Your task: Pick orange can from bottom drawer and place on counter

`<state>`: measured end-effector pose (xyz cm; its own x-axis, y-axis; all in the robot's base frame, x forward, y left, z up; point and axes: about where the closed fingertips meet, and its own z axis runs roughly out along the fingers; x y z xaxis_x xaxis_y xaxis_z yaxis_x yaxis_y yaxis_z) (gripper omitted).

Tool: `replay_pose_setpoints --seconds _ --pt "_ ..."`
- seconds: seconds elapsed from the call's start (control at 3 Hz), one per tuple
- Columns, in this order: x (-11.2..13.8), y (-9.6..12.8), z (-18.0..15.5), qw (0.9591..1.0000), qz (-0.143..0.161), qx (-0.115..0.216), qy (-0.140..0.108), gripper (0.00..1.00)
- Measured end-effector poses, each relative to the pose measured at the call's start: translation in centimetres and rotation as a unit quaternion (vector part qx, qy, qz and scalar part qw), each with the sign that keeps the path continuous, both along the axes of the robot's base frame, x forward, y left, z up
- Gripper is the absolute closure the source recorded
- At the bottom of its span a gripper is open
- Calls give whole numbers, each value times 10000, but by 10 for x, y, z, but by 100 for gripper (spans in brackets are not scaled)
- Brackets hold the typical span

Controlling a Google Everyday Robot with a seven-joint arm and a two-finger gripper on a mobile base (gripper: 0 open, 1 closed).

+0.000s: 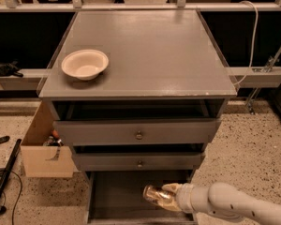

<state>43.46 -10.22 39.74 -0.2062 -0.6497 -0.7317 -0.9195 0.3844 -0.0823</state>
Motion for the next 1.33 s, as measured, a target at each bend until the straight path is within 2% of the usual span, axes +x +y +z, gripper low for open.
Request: replay_pose_setpoints --seconds 0.33,0.67,1.0,1.33 --pt "-9 0 75 9984 54 -108 -561 100" --pt "-1 -6 117 9952 12 -261 -940 100" --pt "-1 -6 117 9952 12 -261 -940 100" --pt "1 -4 131 9938 15 -250 -1079 100"
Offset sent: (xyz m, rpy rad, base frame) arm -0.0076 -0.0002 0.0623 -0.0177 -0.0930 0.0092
